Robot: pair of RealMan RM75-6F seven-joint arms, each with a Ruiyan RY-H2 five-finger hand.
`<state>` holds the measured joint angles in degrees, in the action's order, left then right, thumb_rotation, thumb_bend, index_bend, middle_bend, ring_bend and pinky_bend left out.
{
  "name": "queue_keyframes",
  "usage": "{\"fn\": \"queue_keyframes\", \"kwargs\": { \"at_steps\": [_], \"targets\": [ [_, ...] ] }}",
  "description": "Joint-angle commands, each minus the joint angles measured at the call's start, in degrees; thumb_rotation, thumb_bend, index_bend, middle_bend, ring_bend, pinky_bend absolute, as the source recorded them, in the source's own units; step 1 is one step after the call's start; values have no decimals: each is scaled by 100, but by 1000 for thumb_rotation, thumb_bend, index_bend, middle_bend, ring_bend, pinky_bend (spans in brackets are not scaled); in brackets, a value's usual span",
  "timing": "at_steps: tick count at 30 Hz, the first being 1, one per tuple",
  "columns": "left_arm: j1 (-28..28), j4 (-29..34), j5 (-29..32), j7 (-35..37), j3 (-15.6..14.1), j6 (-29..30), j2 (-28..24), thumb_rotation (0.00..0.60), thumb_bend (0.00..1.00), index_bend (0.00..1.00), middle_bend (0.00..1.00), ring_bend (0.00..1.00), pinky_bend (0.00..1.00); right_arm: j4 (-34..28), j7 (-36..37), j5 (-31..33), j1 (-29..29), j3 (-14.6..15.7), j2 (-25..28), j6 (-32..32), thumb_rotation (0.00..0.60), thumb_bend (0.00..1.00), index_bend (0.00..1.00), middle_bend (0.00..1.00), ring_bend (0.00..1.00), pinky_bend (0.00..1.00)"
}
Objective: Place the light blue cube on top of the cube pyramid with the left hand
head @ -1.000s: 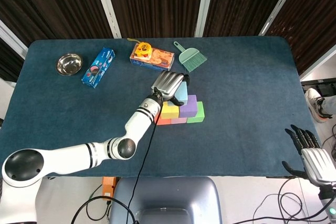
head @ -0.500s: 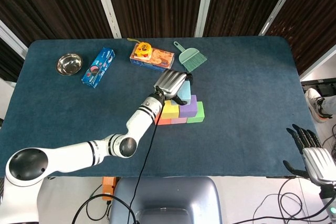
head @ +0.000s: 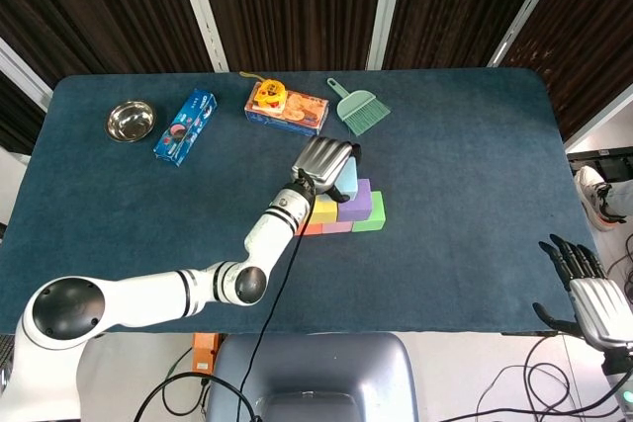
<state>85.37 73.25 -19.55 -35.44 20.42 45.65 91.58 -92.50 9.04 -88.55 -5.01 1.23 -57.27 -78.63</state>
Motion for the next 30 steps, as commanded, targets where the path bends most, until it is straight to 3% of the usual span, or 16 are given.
{"fn": "queue_keyframes", "kwargs": {
  "at_steps": [1, 7, 11, 30],
  "targets": [
    [132, 181, 460, -260, 18, 272, -29, 600, 371, 458, 574, 529, 575, -3, 12, -4, 1, -2, 7, -7, 600, 211, 0, 0, 0, 0],
    [233, 430, 1220, -475, 101, 188, -250, 600, 371, 448, 574, 529, 575, -14, 0, -17, -7, 3, 9, 6, 600, 211, 0, 0, 0, 0],
    [263, 508, 1341, -477, 113, 151, -307, 600, 371, 449, 574, 530, 575, -12, -20, 5, -9, 3, 3, 25, 600, 211, 0, 0, 0, 0],
    [155, 132, 392, 177, -57, -348, -129, 600, 369, 446, 573, 523, 575, -41, 20, 12, 0, 0, 42, 11, 600, 211, 0, 0, 0, 0]
  ]
}}
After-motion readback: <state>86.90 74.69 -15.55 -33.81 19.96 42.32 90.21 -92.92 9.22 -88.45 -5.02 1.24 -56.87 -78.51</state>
